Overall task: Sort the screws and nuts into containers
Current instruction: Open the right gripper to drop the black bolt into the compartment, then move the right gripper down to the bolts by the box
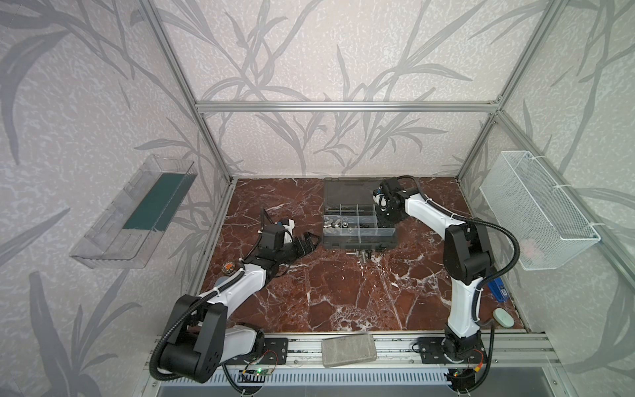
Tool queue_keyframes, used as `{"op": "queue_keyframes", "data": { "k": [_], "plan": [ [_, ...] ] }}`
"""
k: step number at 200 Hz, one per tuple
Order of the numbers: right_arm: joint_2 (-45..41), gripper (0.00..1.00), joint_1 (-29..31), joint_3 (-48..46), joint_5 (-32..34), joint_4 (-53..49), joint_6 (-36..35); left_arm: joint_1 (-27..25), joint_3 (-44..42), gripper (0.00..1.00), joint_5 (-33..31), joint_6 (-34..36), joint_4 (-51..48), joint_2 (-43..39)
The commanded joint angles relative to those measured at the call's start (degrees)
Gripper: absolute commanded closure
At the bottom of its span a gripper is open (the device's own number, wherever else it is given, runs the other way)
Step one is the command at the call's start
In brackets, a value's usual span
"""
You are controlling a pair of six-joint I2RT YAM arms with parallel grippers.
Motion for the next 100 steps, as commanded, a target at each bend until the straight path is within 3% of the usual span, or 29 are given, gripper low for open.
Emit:
{"op": "queue_keyframes", "data": {
  "k": [1, 42, 100],
  "plan": [
    [0.8, 0.71, -0.3, 2.1, 0.4, -1.4, 0.1, 0.5, -0.3, 0.02, 0.0, 0.0, 0.3, -1.5],
    [0.2, 0.55, -0.3, 2.0, 0.7, -1.8, -0.1, 0.5, -0.5, 0.02, -0.1, 0.0, 0.3, -1.9],
    [-6.9, 0.5, -0.3, -2.6, -0.8, -1.2, 0.2, 0.5, -0.5, 0.02, -0.3, 0.1, 0.0, -2.2]
  ]
}}
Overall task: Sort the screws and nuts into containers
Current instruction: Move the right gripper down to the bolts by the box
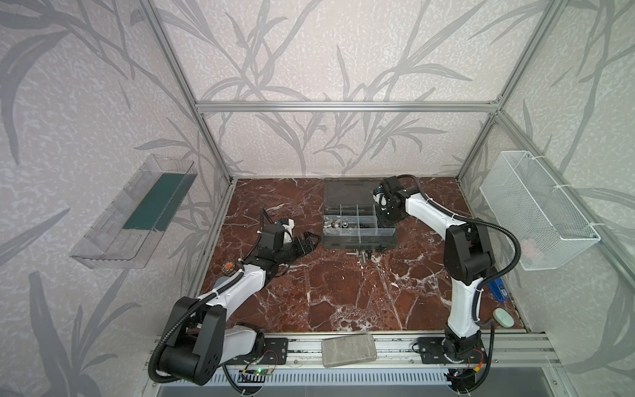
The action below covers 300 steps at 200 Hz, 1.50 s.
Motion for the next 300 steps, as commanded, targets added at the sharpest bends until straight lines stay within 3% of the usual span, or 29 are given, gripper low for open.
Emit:
{"op": "queue_keyframes", "data": {
  "k": [1, 58, 119, 195, 300],
  "plan": [
    [-5.9, 0.5, -0.3, -2.4, -1.1, -1.0, 0.3, 0.4, -0.5, 0.02, -0.2, 0.1, 0.0, -1.5],
    [-17.4, 0.47, 0.2, -15.2, -8.4, 1.6, 6.6, 0.4, -0.1, 0.02, -0.3, 0.1, -0.3, -1.3],
    [-25.9, 0.41, 4.4, -29.0, -7.2, 6.6, 15.6, 0.4, 0.2, 0.01, 0.0, 0.2, -0.1, -0.8],
    [-25.9, 0.38, 7.5, -38.4, -0.6, 17.3, 26.1, 0.4, 0.3, 0.02, 0.3, 0.2, 0.1, -0.1],
    [-21.9, 0.38, 7.7, -39.9, 2.0, 25.2, 27.0, 0.6, 0.4, 0.02, -0.1, 0.5, 0.0, 0.5]
  ]
}}
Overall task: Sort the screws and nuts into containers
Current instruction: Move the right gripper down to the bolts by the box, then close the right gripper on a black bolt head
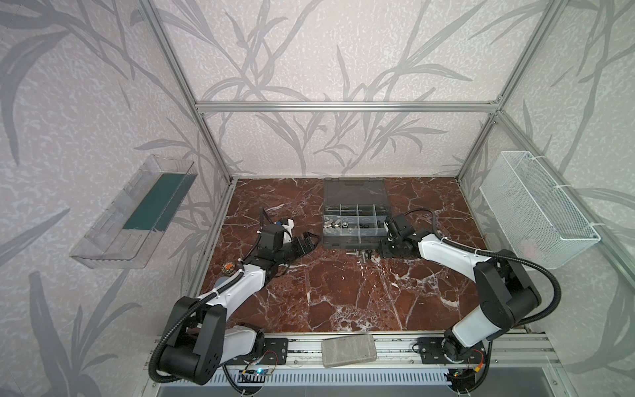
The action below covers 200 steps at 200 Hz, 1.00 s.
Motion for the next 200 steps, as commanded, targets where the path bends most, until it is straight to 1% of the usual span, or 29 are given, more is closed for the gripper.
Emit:
{"op": "queue_keyframes", "data": {
  "k": [1, 56, 118, 121, 162, 200],
  "plan": [
    [0.8, 0.38, 0.4, -0.8, 1.7, 3.1, 0.9, 0.4, 0.4, 0.01, -0.1, 0.5, 0.1, 0.2],
    [2.2, 0.38, 1.4, -1.7, 2.1, 5.0, 1.2, 0.5, 0.3, 0.02, 0.0, 0.4, 0.0, 0.1],
    [4.7, 0.38, 3.8, -0.6, 5.0, 5.8, 1.8, 0.4, 0.2, 0.02, -0.1, 0.4, -0.3, -0.1],
    [6.1, 0.38, 3.9, -0.5, 5.2, 5.6, 1.7, 0.4, 0.1, 0.01, -0.1, 0.3, -0.3, -0.1],
    [8.2, 0.39, 4.7, 0.0, 7.0, 5.1, 2.0, 0.5, 0.1, 0.02, -0.2, 0.5, -0.4, -0.7],
    [8.4, 0.43, 4.7, -0.3, 7.4, 5.7, 2.3, 0.5, 0.1, 0.02, -0.2, 0.5, -0.7, -0.7]
  ]
}}
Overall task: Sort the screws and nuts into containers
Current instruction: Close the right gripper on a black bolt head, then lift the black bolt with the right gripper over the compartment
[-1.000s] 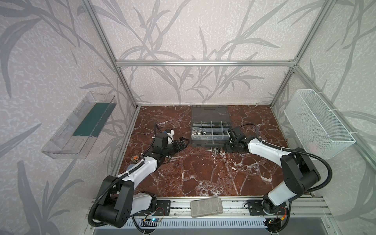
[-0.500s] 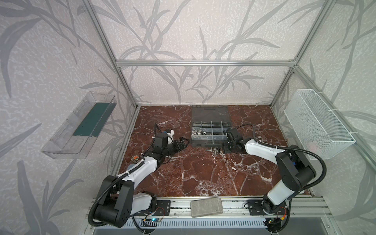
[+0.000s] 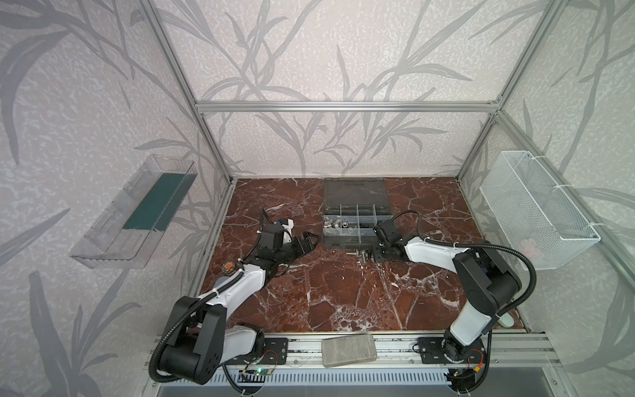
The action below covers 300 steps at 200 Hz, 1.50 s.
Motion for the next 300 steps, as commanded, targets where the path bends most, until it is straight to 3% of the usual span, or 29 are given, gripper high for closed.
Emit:
{"op": "queue_keyframes", "data": {
  "k": [1, 55, 101, 146, 200, 238, 300],
  "plan": [
    [1.4, 0.43, 0.3, 0.4, 1.0, -0.3, 1.0, 0.4, 0.1, 0.02, -0.2, 0.5, -0.6, -0.8],
    [1.8, 0.52, 0.3, 0.5, 0.8, 0.6, 1.8, 0.5, -0.2, 0.02, -0.3, 0.5, -0.6, -1.1],
    [0.9, 0.75, 0.3, -0.7, 0.8, 1.8, 1.8, 0.6, -0.3, 0.02, -0.3, 0.6, -0.4, -1.1],
    [-3.7, 0.89, 0.3, -2.4, 1.3, 1.2, 1.1, 0.6, -0.3, 0.02, -0.2, 0.6, -0.3, -1.1],
    [-13.3, 0.92, 0.2, -2.5, -0.3, -4.6, -2.9, 0.6, -0.2, 0.01, -0.1, 0.6, -0.3, -1.1],
    [-18.9, 0.91, -1.0, 0.4, 1.9, -6.6, -7.1, 0.7, 0.1, 0.02, 0.1, 0.4, -0.2, -0.7],
    [-14.5, 0.91, -10.2, 10.4, -3.9, -8.2, -11.0, 0.8, 0.3, 0.01, -0.5, 0.8, -1.3, -1.2]
  ]
}}
